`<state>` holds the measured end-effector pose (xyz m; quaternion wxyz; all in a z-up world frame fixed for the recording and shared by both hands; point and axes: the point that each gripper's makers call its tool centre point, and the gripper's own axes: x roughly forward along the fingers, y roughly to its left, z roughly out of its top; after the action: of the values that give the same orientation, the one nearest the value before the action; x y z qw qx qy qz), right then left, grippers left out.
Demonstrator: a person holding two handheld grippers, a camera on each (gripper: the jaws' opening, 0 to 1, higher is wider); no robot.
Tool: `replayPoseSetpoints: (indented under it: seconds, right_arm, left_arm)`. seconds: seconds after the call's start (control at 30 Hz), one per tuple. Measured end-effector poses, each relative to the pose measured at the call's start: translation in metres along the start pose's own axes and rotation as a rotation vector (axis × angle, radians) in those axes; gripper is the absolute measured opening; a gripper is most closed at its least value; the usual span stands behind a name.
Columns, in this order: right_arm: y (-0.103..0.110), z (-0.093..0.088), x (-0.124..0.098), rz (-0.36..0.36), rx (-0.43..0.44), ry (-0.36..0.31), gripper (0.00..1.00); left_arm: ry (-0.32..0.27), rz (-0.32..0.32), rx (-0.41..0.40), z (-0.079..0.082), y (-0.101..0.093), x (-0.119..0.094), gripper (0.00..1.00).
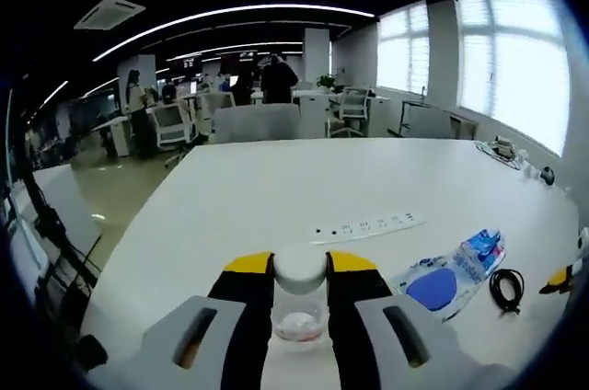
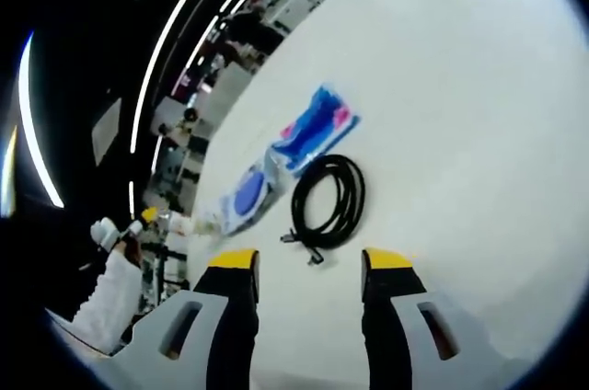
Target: Arrange the tabletop items into an orderly group along one side of the table until the central work area is clear of visible clutter.
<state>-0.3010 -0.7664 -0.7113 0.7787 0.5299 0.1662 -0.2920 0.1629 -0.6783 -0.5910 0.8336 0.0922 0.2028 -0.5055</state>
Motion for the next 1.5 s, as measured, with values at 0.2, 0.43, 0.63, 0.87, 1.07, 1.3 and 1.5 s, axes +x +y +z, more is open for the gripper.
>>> replayPoseSetpoints:
  seconds: [0.2, 0.43, 0.63, 0.87, 1.07, 1.3, 1.5]
  right_arm:
    - [-0.002, 0.003, -0.002, 0.002, 0.011, -0.015, 0.42]
    - [-0.002, 0.0, -0.004, 0.003, 0.012, -0.014, 0.42]
    - [0.001, -0.003, -0.002, 0.012, 0.014, -0.005, 0.42]
    - [0.003, -0.004, -0.002, 0.017, 0.012, -0.003, 0.42]
    - [0.006, -0.006, -0.001, 0.027, -0.002, 0.004, 0.43]
    - [0.017, -0.009, -0.001, 0.055, -0.045, 0.012, 0.46]
    - [0.021, 0.007, -0.009, 0.03, -0.22, -0.054, 0.6]
  left_arm:
    - [0.027, -0.02, 0.01, -0.013, -0.008, 0.001, 0.19]
    - [0.015, -0.025, 0.032, -0.018, -0.014, -0.003, 0.2]
    - [0.003, -0.02, -0.003, -0.014, -0.012, -0.001, 0.2]
    - [-0.014, -0.015, -0.012, -0.013, -0.015, 0.0, 0.2]
    - [-0.031, -0.025, 0.004, -0.016, -0.018, -0.004, 0.21]
    - [-0.019, -0.029, 0.001, -0.023, -0.015, -0.013, 0.32]
    - [-0.022, 0.006, -0.09, -0.045, -0.009, -0.047, 0.83]
